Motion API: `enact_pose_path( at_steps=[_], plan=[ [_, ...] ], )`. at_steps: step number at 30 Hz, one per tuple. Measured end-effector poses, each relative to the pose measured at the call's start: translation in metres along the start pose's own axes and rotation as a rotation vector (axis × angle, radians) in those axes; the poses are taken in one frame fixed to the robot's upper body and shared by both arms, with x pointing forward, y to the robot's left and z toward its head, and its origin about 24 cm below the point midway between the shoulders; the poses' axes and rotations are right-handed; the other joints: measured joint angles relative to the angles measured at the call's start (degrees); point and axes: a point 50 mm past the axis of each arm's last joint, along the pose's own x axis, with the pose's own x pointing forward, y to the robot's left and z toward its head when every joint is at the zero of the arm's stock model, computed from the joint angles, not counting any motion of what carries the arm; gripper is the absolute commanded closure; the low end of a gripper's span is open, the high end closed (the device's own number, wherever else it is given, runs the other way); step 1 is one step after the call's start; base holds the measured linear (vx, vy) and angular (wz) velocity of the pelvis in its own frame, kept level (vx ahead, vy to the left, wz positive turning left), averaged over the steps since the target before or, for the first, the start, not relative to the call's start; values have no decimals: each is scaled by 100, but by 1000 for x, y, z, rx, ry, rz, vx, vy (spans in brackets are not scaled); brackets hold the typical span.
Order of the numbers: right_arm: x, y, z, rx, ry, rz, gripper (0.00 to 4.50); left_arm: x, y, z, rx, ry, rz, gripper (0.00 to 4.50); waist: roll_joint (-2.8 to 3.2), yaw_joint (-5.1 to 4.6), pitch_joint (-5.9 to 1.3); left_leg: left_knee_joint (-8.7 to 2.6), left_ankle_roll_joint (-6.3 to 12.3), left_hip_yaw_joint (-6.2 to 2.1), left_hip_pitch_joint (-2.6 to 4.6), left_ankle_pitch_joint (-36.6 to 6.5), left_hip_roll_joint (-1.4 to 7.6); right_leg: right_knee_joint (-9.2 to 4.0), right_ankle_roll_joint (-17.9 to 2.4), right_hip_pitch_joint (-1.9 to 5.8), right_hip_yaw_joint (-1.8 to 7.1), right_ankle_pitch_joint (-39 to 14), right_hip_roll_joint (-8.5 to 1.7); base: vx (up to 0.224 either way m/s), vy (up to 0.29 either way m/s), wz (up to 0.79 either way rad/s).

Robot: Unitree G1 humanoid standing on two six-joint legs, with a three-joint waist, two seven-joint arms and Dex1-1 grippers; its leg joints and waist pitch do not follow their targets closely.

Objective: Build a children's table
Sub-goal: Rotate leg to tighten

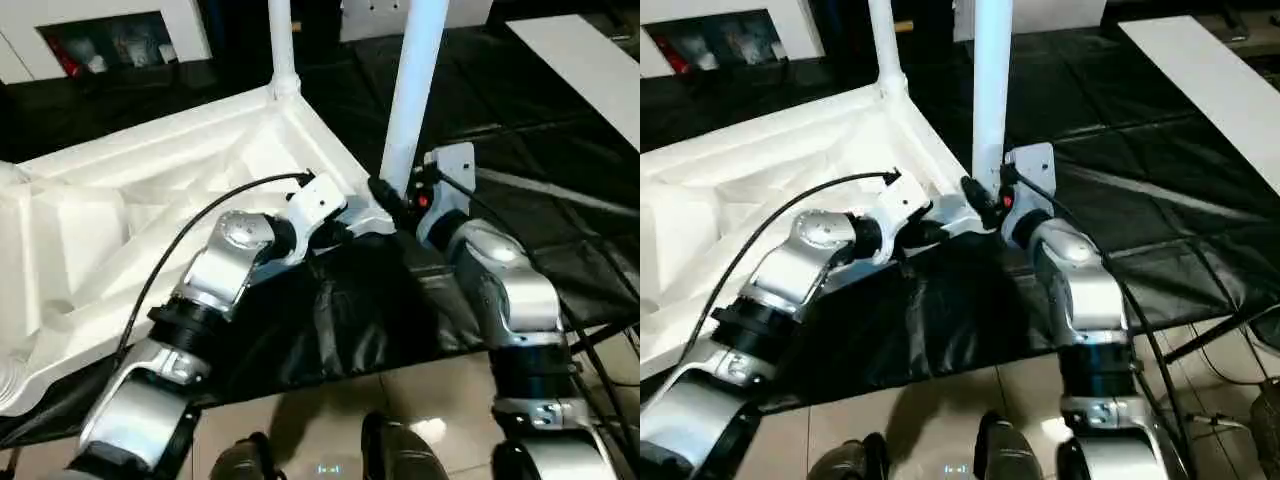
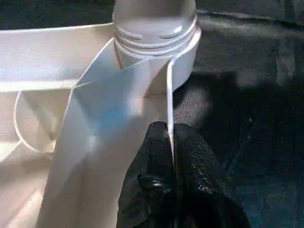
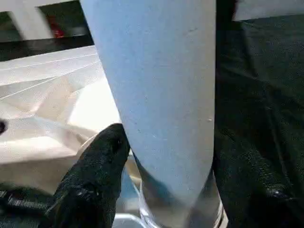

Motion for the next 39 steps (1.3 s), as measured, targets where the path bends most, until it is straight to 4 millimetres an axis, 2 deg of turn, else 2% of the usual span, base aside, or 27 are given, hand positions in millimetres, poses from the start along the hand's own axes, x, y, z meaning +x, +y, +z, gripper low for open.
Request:
enact_pose_path(
  at_steps=[2,3,9,14,18,20,22,23,28,29,35,39],
  plan=[
    [-7,-2,-2,-30,2,76,125,-4,0,-3,28,-2,-29,450,0,6,0,-7,2,-1,0,0,3,0,3,-2,-1,-2,3,0,0,0],
    [-9,-4,-2,-45,6,96,99,-6,0,-3,37,0,-39,450,0,7,0,-7,2,-2,0,0,5,0,2,-2,-2,-2,5,0,0,0],
    [-33,-16,-6,-205,66,376,92,-26,5,-14,149,11,-181,450,-1,39,2,7,3,-5,-8,1,6,2,-3,-2,-4,2,4,0,0,0],
    [-48,-19,-1,-262,81,593,92,-34,3,-19,190,8,-321,450,-3,173,2,17,4,-2,-13,1,2,3,-9,0,-1,6,-4,0,0,0],
    [-55,-20,-4,-254,126,754,92,-38,0,-22,219,10,-439,450,-3,261,1,20,6,-1,-12,1,2,10,-10,0,-1,6,-5,0,0,0],
    [-57,-19,-8,-234,152,820,120,-40,-2,-23,234,12,-482,450,-3,322,1,21,7,-1,-10,1,4,14,-10,0,-2,6,-4,0,0,0],
    [-57,-19,-8,-216,167,864,128,-41,-2,-23,253,20,-515,450,-3,348,1,24,7,0,-10,2,4,17,-10,0,-1,6,-6,0,0,0],
    [-57,-19,-8,-212,179,888,146,-42,-2,-23,265,26,-534,450,-3,357,1,29,7,0,-11,2,4,20,-10,0,-1,6,-7,0,0,0],
    [-56,-18,-8,-204,209,960,177,-43,-2,-23,297,38,-588,450,-7,368,0,38,7,1,-12,2,3,23,-12,3,0,7,-9,0,0,0],
    [-55,-18,-8,-204,213,974,197,-43,-1,-23,303,41,-597,450,-7,368,0,41,7,0,-13,2,3,24,-12,3,0,8,-10,0,0,0],
    [-53,-17,-8,-206,222,1002,243,-44,-1,-24,318,40,-615,450,-10,373,0,44,7,1,-12,1,3,28,-12,3,1,8,-10,0,0,0],
    [-53,-17,-9,-184,229,1000,252,-44,-1,-24,316,37,-615,450,-10,377,0,43,7,0,-12,1,4,29,-11,3,0,7,-10,0,0,0]
  ],
)
